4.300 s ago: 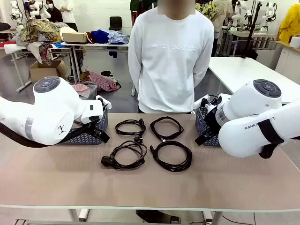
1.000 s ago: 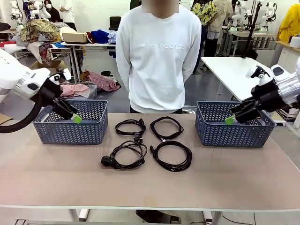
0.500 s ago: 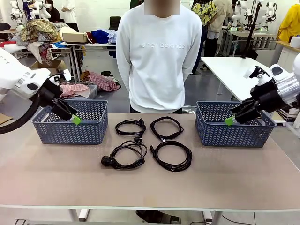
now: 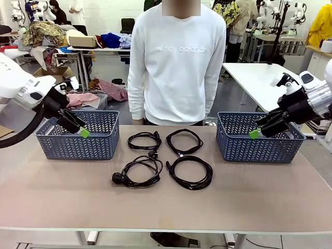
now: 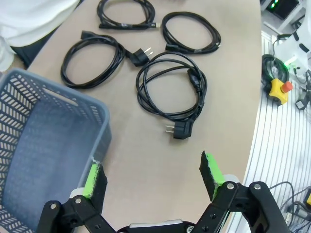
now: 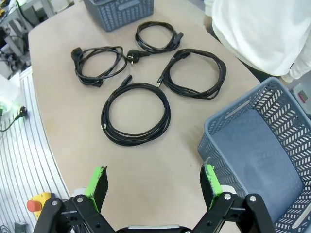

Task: Organize the cables according to human instructions.
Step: Pick up a bundle of cables and place it in the basket indicated by the human.

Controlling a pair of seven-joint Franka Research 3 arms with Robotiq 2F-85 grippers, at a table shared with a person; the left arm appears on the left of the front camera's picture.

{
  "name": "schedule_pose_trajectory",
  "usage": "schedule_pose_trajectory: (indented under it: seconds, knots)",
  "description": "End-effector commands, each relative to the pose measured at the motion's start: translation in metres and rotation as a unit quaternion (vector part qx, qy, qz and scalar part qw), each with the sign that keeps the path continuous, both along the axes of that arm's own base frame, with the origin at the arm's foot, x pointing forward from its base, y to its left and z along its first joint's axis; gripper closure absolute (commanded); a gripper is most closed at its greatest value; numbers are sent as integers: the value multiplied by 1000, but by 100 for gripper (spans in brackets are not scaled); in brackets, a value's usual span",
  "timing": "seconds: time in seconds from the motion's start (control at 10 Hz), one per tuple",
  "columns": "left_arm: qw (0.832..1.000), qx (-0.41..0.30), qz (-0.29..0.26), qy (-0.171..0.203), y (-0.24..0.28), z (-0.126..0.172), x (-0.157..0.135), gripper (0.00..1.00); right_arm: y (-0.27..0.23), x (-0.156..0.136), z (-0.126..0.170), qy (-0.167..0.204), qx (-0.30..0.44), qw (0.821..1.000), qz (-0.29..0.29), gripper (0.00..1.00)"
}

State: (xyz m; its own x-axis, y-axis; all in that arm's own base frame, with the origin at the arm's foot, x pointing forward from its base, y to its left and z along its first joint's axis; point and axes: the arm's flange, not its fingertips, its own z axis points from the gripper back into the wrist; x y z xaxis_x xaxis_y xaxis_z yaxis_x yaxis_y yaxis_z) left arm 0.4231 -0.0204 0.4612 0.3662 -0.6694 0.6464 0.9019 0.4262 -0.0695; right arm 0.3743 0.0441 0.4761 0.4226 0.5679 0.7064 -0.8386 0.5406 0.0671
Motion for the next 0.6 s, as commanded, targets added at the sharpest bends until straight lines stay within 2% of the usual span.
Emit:
schedule_pose_trajectory:
  seconds: [0.0,0.5]
  knots:
    - [1000,-14,-9,-8,2,-1,1,0,-2,5,-2,-10,9,1000,12,0]
    - [1000,-14,-9,-8,2,-1,1,0,-2,5,-2,-10,9,1000,12,0]
